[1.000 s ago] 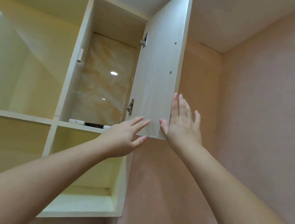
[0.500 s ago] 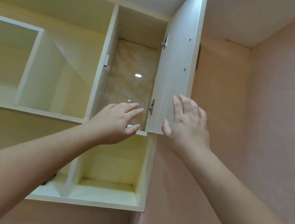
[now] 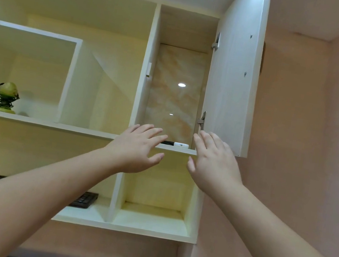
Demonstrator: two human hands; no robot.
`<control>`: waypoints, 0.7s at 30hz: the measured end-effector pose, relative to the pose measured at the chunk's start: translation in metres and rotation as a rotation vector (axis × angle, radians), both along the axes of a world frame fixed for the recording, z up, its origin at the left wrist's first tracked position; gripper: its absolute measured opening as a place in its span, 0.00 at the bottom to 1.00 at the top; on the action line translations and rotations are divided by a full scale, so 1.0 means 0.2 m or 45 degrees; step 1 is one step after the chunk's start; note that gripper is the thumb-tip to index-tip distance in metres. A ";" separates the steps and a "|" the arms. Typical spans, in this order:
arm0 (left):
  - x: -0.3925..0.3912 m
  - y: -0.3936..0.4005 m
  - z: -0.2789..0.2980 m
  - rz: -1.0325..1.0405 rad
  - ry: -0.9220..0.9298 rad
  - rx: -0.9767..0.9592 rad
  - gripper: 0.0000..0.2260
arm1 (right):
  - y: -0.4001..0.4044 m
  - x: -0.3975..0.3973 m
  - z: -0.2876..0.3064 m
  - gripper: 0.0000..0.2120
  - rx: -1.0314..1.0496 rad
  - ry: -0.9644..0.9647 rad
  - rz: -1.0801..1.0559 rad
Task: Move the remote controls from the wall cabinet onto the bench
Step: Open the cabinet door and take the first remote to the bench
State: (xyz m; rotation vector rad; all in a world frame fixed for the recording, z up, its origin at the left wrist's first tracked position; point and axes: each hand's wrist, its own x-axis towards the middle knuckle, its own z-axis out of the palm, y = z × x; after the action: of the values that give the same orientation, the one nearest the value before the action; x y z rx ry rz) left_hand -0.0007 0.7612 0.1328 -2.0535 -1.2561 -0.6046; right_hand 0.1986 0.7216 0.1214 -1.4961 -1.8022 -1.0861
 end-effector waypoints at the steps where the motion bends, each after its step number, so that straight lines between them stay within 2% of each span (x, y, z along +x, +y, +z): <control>1: -0.02 0.01 -0.01 -0.004 0.000 -0.003 0.27 | 0.02 -0.02 -0.01 0.29 -0.007 -0.003 -0.003; 15: -0.34 0.21 -0.05 -0.190 0.029 -0.024 0.29 | 0.24 -0.28 0.02 0.29 -0.087 -0.034 -0.144; 21: -0.31 0.29 -0.04 -0.266 0.078 0.012 0.29 | 0.32 -0.32 0.00 0.28 -0.120 -0.002 -0.213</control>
State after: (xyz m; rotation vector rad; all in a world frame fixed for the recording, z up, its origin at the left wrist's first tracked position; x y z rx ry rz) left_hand -0.0635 0.8201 0.1256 -2.1947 -1.0096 -0.6355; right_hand 0.1354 0.7852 0.1205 -1.7286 -1.7766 -1.0943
